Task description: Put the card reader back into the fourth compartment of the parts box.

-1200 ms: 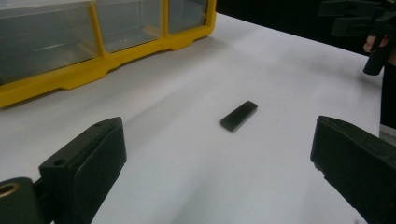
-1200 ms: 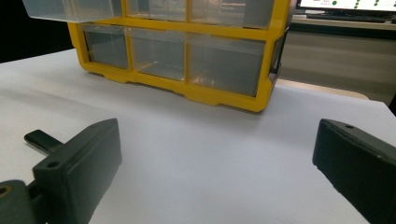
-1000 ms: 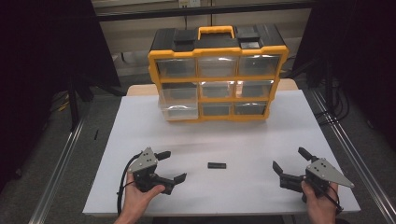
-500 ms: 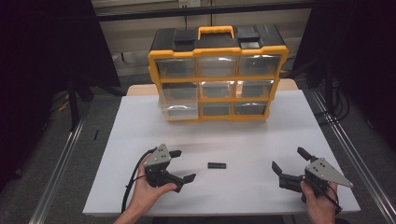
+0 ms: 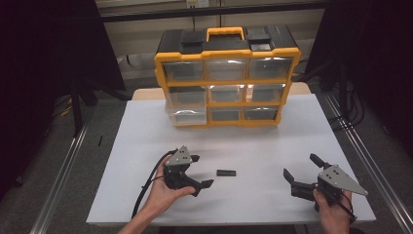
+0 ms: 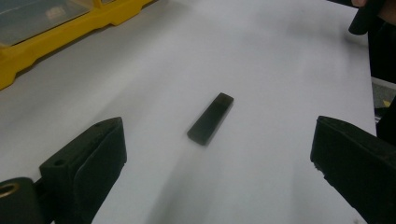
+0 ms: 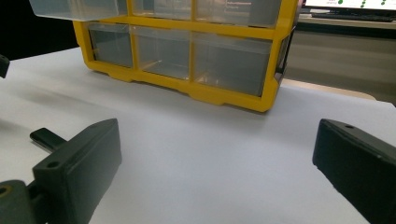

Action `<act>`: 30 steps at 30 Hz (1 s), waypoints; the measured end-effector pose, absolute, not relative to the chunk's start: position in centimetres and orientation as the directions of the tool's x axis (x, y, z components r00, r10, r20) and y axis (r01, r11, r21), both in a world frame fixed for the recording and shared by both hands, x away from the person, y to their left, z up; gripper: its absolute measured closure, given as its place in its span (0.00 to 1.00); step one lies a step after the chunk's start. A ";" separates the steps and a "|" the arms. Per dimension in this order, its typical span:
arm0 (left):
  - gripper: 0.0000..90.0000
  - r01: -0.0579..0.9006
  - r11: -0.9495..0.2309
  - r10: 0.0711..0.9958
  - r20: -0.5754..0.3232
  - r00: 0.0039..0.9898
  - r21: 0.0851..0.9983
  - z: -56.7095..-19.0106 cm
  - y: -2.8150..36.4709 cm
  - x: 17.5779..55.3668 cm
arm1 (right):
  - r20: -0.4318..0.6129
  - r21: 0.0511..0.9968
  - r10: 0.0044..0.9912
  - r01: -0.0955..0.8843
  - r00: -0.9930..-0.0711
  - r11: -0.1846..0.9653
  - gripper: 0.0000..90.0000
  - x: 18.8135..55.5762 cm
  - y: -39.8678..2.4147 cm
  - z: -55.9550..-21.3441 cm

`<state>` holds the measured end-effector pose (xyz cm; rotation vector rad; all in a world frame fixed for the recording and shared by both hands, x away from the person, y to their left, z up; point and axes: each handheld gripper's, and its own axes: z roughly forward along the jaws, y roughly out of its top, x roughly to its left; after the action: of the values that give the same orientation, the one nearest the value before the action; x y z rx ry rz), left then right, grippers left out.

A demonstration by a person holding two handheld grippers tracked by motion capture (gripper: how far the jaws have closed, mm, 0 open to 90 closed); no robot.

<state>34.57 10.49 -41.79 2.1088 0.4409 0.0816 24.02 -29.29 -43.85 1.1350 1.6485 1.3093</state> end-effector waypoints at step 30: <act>0.09 0.183 -0.700 0.185 -0.071 0.980 0.691 -42.2 4.1 38.8 | -0.005 0.975 0.936 0.206 -0.351 0.082 0.02 24.1 -29.3 -44.0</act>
<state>38.82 4.07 -42.20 2.3606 0.2555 0.0048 24.10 -29.32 -43.99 1.1458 1.6610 1.3210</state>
